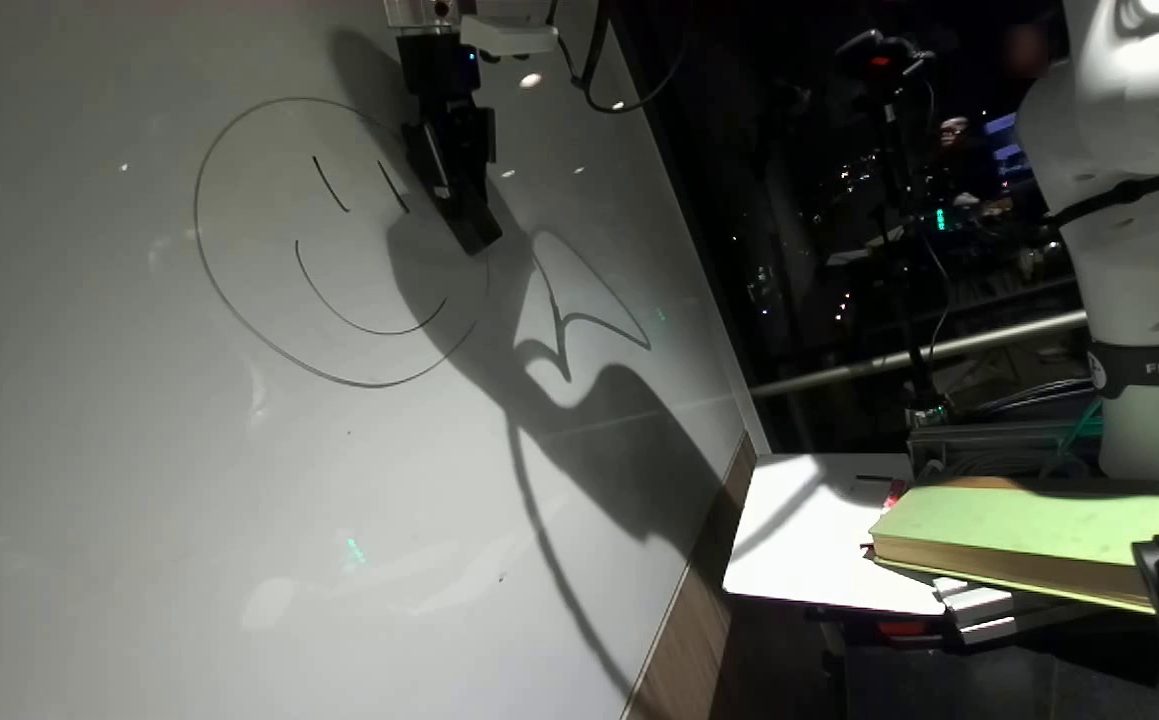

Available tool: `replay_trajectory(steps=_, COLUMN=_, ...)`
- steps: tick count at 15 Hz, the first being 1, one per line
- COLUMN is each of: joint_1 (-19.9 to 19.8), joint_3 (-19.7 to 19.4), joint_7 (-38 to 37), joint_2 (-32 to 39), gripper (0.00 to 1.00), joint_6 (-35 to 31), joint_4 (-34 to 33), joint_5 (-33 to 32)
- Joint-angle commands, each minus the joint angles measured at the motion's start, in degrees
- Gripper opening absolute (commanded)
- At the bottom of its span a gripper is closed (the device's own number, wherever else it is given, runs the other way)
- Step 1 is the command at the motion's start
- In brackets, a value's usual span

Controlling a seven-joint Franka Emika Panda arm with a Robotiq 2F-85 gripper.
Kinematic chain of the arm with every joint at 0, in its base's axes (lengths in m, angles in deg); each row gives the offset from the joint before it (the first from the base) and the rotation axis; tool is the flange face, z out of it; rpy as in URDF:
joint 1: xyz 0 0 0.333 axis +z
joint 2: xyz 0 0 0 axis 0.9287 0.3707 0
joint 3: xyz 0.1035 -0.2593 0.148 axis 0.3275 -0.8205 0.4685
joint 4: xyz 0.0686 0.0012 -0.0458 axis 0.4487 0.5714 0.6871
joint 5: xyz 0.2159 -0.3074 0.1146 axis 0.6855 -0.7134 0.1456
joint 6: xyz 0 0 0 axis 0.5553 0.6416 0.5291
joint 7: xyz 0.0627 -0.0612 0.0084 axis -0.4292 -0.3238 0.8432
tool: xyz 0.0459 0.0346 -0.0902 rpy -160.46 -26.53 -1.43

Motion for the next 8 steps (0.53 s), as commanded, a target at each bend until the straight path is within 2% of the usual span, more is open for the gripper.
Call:
replay_trajectory(steps=1, joint_1=-1.3, joint_3=-1.4, joint_7=2.1, joint_2=3.4, gripper=0.30, joint_6=-1.5, joint_4=-7.7, joint_5=-2.9)
replay_trajectory(steps=8, joint_1=-0.5, joint_3=-0.3, joint_7=0.2, joint_2=2.6, gripper=0.30, joint_6=-3.7, joint_4=-2.4, joint_5=-4.7)
